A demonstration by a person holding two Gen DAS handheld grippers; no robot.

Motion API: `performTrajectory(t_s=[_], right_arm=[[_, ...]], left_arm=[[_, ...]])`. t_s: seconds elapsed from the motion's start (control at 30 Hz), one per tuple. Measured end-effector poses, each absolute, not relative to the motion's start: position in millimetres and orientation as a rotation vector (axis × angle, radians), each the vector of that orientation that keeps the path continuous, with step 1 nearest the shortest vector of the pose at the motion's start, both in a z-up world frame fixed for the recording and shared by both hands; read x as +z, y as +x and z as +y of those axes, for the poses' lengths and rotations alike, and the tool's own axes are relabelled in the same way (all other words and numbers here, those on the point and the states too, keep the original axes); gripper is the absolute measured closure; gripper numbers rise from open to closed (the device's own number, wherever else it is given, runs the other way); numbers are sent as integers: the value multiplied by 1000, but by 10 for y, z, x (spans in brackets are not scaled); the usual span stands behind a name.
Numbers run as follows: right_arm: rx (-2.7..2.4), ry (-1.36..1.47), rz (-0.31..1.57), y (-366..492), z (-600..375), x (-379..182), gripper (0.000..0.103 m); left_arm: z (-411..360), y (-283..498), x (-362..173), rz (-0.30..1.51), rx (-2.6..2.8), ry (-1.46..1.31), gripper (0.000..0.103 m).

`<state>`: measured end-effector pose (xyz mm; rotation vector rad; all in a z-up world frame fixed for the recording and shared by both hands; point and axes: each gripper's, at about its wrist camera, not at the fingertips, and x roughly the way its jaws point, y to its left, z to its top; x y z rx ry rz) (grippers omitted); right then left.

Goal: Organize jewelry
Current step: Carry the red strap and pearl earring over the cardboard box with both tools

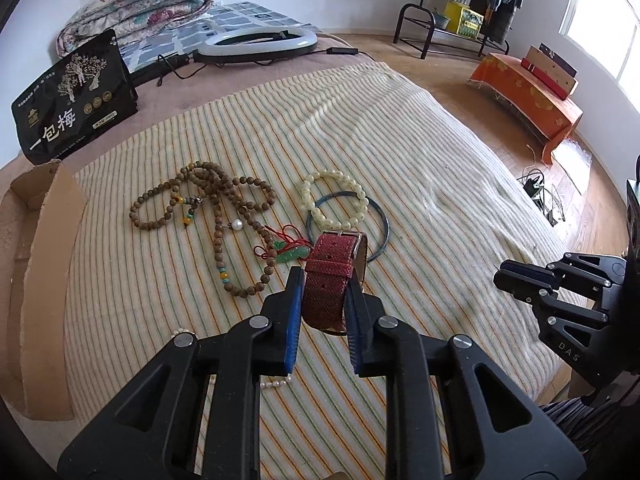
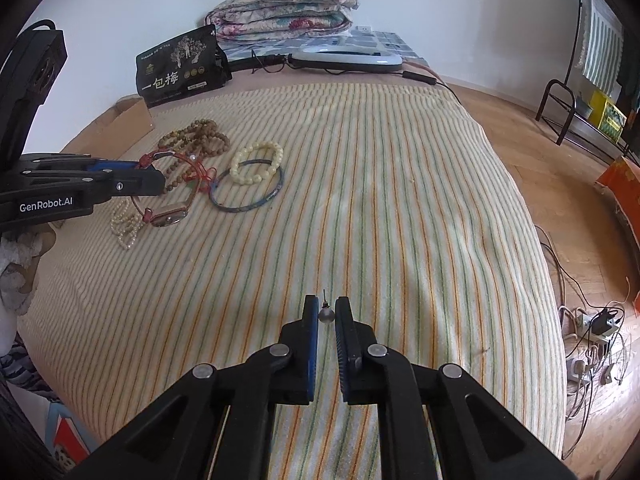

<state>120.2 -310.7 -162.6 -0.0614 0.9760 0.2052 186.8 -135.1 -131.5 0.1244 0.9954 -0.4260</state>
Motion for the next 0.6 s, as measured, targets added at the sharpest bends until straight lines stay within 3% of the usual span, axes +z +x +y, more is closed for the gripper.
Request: performTrajectory(t_s=[0.6], right_arm=[[290, -71, 856, 1364, -2541, -1053, 97]], left_arm=[[-573, 1851, -781, 885, -299, -5, 85]])
